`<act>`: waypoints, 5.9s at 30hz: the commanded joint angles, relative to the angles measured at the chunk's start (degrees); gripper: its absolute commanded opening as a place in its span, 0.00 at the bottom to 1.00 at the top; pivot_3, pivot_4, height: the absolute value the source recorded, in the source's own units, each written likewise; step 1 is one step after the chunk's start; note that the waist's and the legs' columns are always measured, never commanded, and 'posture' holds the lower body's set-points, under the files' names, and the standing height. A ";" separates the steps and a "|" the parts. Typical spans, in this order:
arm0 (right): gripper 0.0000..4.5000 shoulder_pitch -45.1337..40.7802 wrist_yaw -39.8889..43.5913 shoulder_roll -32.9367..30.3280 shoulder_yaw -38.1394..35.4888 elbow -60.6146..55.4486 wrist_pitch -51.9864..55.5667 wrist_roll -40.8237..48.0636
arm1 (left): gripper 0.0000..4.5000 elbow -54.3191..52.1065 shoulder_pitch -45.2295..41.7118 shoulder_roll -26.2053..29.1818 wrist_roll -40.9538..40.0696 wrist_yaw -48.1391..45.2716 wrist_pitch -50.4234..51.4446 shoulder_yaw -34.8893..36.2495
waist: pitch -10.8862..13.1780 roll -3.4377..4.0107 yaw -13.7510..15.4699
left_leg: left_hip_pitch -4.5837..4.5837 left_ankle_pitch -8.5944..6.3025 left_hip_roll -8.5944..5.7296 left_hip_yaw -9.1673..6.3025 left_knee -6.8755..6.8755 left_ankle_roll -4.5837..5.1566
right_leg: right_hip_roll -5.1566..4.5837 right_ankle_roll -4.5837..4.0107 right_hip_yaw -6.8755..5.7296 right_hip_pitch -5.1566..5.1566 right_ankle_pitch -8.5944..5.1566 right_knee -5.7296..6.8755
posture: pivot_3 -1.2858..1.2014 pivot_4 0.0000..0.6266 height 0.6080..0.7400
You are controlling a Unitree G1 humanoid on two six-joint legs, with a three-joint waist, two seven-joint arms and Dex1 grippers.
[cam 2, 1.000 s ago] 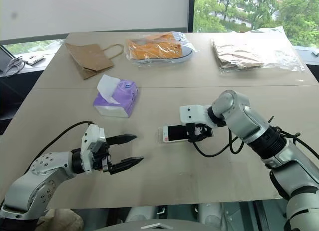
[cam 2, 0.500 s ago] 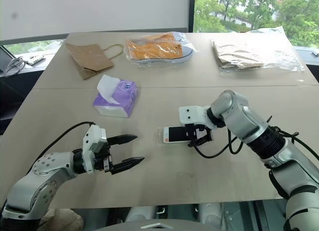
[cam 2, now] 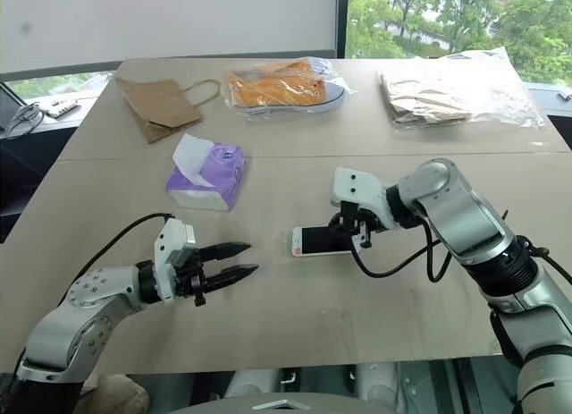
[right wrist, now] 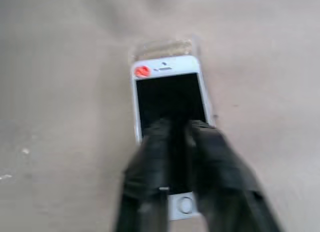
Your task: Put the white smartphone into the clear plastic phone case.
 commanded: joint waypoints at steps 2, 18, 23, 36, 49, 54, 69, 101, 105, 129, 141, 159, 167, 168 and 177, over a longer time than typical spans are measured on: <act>0.00 1.14 -4.45 2.68 -2.66 -3.29 -0.18 2.92 | 0.08 1.72 -1.92 0.12 1.32 -1.29 -1.71 -2.17 | 0.00 -0.01 -0.04 | 0.00 0.00 0.00 0.00 0.00 0.00 | 0.02 0.00 0.00 0.00 0.00 0.03 | 0.52 0.24 1.00; 0.00 4.47 -10.72 7.01 6.05 4.31 -11.49 -1.62 | 0.01 11.20 -10.92 -2.82 10.08 -0.26 -4.45 -10.06 | -0.01 -0.02 0.23 | -0.05 0.02 -0.03 0.03 0.13 -0.02 | 0.06 0.03 0.01 0.00 0.01 0.06 | 0.52 0.24 1.00; 0.00 3.16 -9.01 6.34 9.68 7.31 -15.02 -4.57 | 0.01 11.27 -11.16 -3.47 10.87 0.02 -4.29 -10.84 | -0.02 -0.02 0.17 | -0.05 0.02 -0.02 0.03 0.13 -0.02 | 0.06 0.03 0.03 0.00 0.01 0.06 | 0.52 0.24 1.00; 0.00 0.01 -5.53 8.25 16.14 17.76 -26.02 -12.81 | 0.01 11.25 -11.02 -4.10 12.24 0.34 -4.24 -11.81 | -0.15 -0.03 0.20 | 0.04 0.02 0.00 0.03 0.16 -0.02 | 0.08 0.03 0.03 0.07 0.01 0.13 | 0.52 0.24 1.00; 0.00 1.32 -3.42 6.21 2.36 0.80 -12.05 0.95 | 0.01 11.12 -10.24 -3.88 11.92 0.47 -4.38 -11.69 | -0.17 -0.02 0.25 | 0.00 0.02 0.00 -0.01 0.19 -0.03 | 0.03 0.02 0.00 0.07 0.01 0.17 | 0.52 0.24 1.00; 0.00 3.53 -1.21 2.09 3.83 -3.86 -9.62 3.05 | 0.01 11.46 -10.36 -3.74 11.91 0.19 -4.60 -11.71 | -0.17 -0.02 0.22 | 0.01 -0.01 0.00 0.00 0.19 0.02 | 0.01 0.02 0.01 0.08 0.01 0.17 | 0.52 0.24 1.00; 0.00 2.65 -2.86 1.37 10.51 5.16 -16.82 -4.97 | 0.01 10.90 -10.12 -3.75 12.09 0.43 -4.63 -11.83 | -0.17 -0.03 0.19 | 0.02 0.00 -0.01 0.00 0.24 0.02 | 0.04 0.02 0.02 0.08 0.01 0.17 | 0.52 0.24 1.00; 0.00 -0.15 -2.76 7.66 14.56 17.40 -21.18 -7.74 | 0.01 10.31 -9.47 -4.20 11.63 1.64 -4.71 -12.14 | -0.19 -0.02 0.20 | 0.04 -0.01 -0.01 0.02 0.25 0.03 | 0.04 0.02 0.03 0.09 0.01 0.18 | 0.52 0.24 1.00; 0.00 -2.66 0.13 8.09 18.59 23.37 -26.82 -11.85 | 0.01 9.98 -9.06 -4.39 11.62 2.11 -4.59 -12.30 | -0.34 0.00 0.17 | 0.11 -0.01 -0.01 0.05 0.25 0.03 | 0.04 0.02 0.06 0.15 0.01 0.19 | 0.52 0.24 1.00; 0.00 1.16 -6.03 7.45 -3.90 2.53 -10.90 -3.03 | 0.01 16.45 -15.16 -4.01 11.98 2.02 -4.38 -11.01 | -0.71 0.30 0.40 | 0.62 -0.03 -0.01 -0.04 0.05 0.03 | -0.44 -0.09 0.09 0.67 -0.01 0.05 | 0.52 0.24 1.00; 0.00 17.82 -16.86 -5.76 -12.20 -10.15 -0.48 -3.21 | 0.01 17.92 -18.14 -4.38 12.69 0.91 -3.06 -13.55 | -0.66 0.24 0.24 | 0.48 -0.05 -0.03 0.05 -0.15 0.05 | -0.33 -0.05 -0.01 0.50 -0.04 -0.14 | 0.52 0.24 1.00; 0.00 15.84 -18.64 -5.25 -2.97 -7.22 -4.59 -4.37 | 0.01 19.56 -19.21 -6.40 14.98 -0.24 -4.16 -15.85 | -0.64 0.20 0.36 | 0.52 -0.04 -0.03 0.06 -0.13 0.06 | -0.05 -0.05 0.07 0.52 -0.06 -0.13 | 0.52 0.24 1.00; 0.00 15.06 -18.12 -4.00 0.01 -8.10 -5.25 -4.75 | 0.01 19.33 -19.12 -6.69 15.24 -0.19 -4.29 -15.66 | -0.64 0.20 0.38 | 0.52 -0.04 -0.03 0.06 -0.12 0.06 | -0.05 -0.07 0.07 0.52 -0.07 -0.13 | 0.52 0.24 1.00; 0.00 14.85 -18.03 -4.02 0.50 -8.20 -5.40 -4.94 | 0.01 19.19 -18.99 -6.67 15.25 -0.19 -4.28 -15.61 | -0.64 0.20 0.38 | 0.53 -0.04 -0.03 0.05 -0.12 0.06 | -0.06 -0.07 0.07 0.53 -0.07 -0.13 | 0.52 0.24 1.00; 0.00 13.30 -17.62 -1.04 3.75 -7.99 -6.05 -5.76 | 0.01 18.36 -18.62 -6.72 15.34 -0.32 -3.87 -15.65 | -0.65 0.20 0.29 | 0.61 -0.04 -0.01 0.06 -0.13 0.06 | -0.03 -0.10 0.08 0.55 -0.09 -0.10 | 0.52 0.24 1.00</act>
